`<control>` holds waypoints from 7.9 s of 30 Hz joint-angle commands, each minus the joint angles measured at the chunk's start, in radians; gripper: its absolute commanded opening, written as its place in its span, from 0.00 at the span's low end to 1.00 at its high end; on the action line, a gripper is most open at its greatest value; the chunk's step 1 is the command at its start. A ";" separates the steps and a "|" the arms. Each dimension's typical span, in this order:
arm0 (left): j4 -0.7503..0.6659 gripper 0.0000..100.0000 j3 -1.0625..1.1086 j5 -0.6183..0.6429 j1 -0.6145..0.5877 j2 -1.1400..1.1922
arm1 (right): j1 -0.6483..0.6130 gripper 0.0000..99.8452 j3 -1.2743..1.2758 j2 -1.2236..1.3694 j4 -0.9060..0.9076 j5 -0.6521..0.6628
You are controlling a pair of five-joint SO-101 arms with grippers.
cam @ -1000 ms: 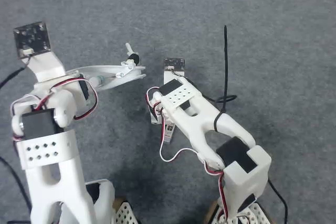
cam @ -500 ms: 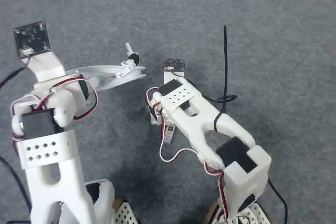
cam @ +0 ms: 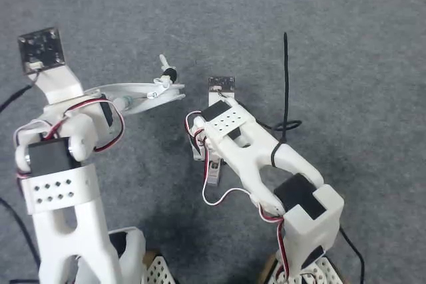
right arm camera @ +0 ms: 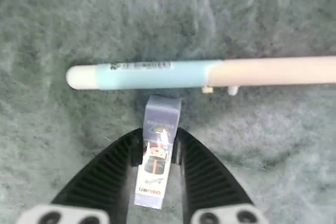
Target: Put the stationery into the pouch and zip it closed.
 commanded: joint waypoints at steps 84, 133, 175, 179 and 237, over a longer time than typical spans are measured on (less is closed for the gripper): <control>-0.028 0.01 -0.005 -0.006 -0.006 0.000 | -0.243 0.01 0.448 -1.092 -0.349 0.072; -0.028 0.01 -0.004 -0.006 -0.003 0.000 | -0.225 0.01 0.535 -1.392 -1.030 0.267; -0.029 0.01 -0.005 -0.006 -0.002 0.000 | -0.208 0.01 0.718 -0.579 -1.828 0.574; -0.029 0.01 -0.005 -0.006 -0.002 0.000 | -0.265 0.01 0.769 -0.547 -1.865 0.709; -0.028 0.01 0.002 -0.006 -0.008 0.005 | -0.232 0.09 0.907 -1.294 -1.187 0.647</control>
